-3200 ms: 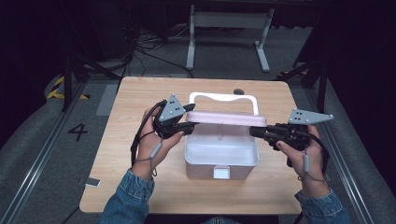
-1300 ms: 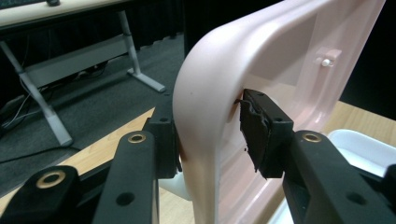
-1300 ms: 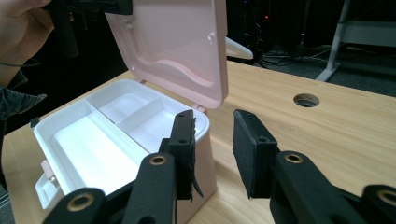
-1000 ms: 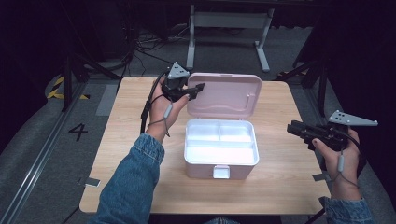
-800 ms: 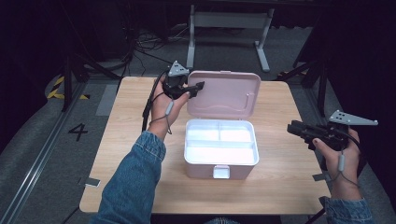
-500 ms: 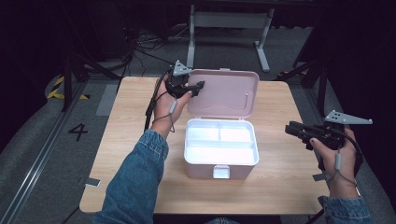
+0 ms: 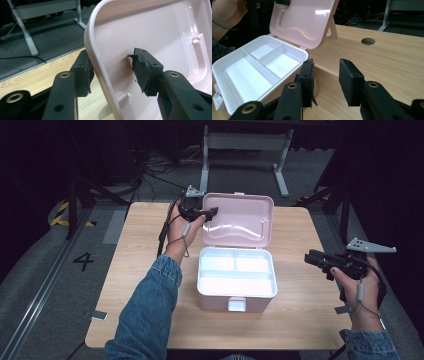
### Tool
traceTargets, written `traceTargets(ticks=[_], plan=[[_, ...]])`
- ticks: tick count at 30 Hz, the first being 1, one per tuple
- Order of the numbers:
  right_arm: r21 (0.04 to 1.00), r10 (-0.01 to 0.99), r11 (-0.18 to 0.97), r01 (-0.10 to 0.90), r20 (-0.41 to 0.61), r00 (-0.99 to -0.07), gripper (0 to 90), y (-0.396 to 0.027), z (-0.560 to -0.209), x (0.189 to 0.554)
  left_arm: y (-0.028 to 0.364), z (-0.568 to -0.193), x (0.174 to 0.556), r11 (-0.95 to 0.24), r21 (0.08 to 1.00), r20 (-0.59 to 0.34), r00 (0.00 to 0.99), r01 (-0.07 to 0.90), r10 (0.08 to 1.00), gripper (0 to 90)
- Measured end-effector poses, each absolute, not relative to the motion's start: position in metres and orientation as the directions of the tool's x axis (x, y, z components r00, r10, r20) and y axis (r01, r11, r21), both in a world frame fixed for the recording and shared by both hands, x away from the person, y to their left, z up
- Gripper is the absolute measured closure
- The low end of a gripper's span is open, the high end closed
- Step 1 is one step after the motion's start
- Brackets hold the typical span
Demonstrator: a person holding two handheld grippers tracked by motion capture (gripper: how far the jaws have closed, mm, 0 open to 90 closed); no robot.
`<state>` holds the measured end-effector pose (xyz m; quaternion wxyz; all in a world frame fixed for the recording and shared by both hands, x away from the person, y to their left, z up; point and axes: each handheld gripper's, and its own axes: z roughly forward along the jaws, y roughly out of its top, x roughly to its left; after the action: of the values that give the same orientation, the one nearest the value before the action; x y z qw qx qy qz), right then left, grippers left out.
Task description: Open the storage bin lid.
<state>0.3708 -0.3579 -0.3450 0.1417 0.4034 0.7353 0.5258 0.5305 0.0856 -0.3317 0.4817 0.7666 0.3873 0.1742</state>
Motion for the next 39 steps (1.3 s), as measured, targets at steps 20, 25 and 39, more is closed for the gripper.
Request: traceTargets(ticks=[20,25,39], plan=[[0.885,0.733,0.113,0.452,0.233,-0.639,64.7,-0.359,-0.349,0.376,0.088,-0.357,0.552,-0.199,0.818,-0.214,0.608,0.539,0.764,51.1],[0.881,0.735,0.111,0.460,0.239,-0.634,64.7,-0.359,-0.351,0.377,0.089,-0.363,0.555,-0.205,0.801,-0.227,0.602,0.562,0.766,50.2],[0.877,0.724,0.111,0.468,0.251,-0.642,64.4,-0.357,-0.353,0.378,0.088,-0.374,0.563,-0.207,0.766,-0.260,0.588,0.609,0.766,48.1]])
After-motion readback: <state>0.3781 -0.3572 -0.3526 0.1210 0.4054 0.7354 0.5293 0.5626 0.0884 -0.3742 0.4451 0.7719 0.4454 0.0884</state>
